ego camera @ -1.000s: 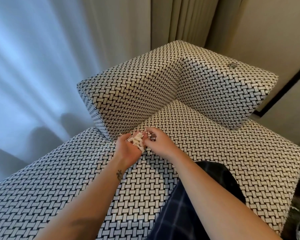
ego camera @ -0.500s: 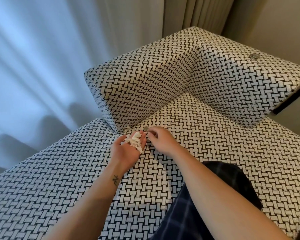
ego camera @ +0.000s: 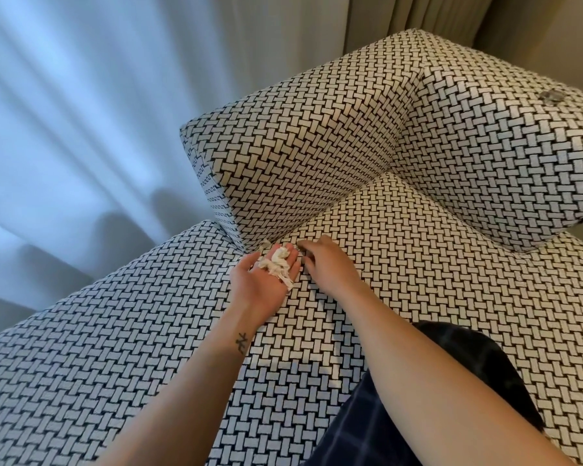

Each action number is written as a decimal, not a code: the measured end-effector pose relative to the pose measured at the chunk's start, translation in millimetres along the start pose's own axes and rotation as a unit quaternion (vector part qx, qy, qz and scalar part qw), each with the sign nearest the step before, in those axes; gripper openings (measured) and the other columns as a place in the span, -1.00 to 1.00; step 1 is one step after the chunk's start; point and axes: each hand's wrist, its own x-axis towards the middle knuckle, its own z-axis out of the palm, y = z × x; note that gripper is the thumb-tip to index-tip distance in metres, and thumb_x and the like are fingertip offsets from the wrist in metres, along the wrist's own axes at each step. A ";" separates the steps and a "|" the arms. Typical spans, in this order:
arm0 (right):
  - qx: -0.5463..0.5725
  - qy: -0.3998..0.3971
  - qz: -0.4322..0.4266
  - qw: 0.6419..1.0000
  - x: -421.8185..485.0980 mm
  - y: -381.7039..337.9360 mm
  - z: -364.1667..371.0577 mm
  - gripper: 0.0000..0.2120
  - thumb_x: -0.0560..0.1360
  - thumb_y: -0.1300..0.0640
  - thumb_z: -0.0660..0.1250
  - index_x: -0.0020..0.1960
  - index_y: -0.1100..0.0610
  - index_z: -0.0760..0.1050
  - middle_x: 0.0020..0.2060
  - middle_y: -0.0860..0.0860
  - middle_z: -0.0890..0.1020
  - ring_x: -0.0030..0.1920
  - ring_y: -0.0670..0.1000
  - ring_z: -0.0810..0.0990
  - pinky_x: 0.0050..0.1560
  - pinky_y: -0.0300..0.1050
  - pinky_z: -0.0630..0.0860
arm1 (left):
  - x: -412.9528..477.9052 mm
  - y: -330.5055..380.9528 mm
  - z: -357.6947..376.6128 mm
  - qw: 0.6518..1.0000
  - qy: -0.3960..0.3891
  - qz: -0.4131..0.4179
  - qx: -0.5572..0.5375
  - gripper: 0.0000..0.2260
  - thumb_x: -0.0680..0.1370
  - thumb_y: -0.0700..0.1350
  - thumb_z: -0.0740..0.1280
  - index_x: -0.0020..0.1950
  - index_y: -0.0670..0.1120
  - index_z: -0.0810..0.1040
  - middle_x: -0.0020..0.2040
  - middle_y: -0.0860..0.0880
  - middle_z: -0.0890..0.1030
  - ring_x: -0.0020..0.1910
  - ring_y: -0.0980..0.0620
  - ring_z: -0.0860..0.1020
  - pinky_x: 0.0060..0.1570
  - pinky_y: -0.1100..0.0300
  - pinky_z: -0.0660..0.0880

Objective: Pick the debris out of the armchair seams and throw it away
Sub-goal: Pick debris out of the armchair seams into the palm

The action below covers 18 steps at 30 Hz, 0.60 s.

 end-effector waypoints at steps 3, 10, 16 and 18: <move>0.004 0.049 0.004 0.999 0.1 -1.1 1.5 -0.77 0.62 0.08 0.32 0.24 0.08 0.57 0.08 0.05 0.53 0.06 0.07 0.57 0.05 0.02 0.57 | -0.5 -2.9 0.5 1.000 0.003 0.004 -0.003 -0.61 0.63 -0.09 0.19 0.36 -0.27 0.50 0.32 -0.31 0.60 0.36 -0.25 0.54 0.43 -0.13 0.41; -0.111 0.051 -0.027 0.992 -9.4 -5.5 -6.0 -0.69 0.55 0.38 0.30 0.27 0.21 0.51 0.13 0.12 0.56 0.15 0.14 0.57 0.08 0.00 0.56 | -7.3 -9.4 9.9 0.999 0.014 0.000 0.045 -0.63 0.64 -0.14 0.18 0.40 -0.25 0.48 0.36 -0.29 0.58 0.41 -0.23 0.51 0.48 -0.12 0.36; -0.143 0.041 -0.028 0.988 -8.9 -2.4 -7.5 -0.66 0.58 0.34 0.27 0.35 0.21 0.47 0.24 0.16 0.50 0.27 0.16 0.48 0.13 0.02 0.53 | -8.9 -6.5 18.2 0.997 0.032 0.003 0.068 -0.63 0.68 -0.10 0.15 0.39 -0.27 0.48 0.34 -0.30 0.58 0.38 -0.23 0.52 0.48 -0.12 0.36; -0.152 0.052 -0.027 0.987 -9.5 -1.9 -7.7 -0.68 0.59 0.34 0.27 0.33 0.25 0.47 0.28 0.16 0.49 0.29 0.16 0.46 0.17 0.01 0.52 | -11.0 -6.7 16.3 0.997 0.037 0.003 0.061 -0.63 0.67 -0.10 0.15 0.39 -0.27 0.48 0.33 -0.30 0.59 0.36 -0.25 0.53 0.48 -0.12 0.36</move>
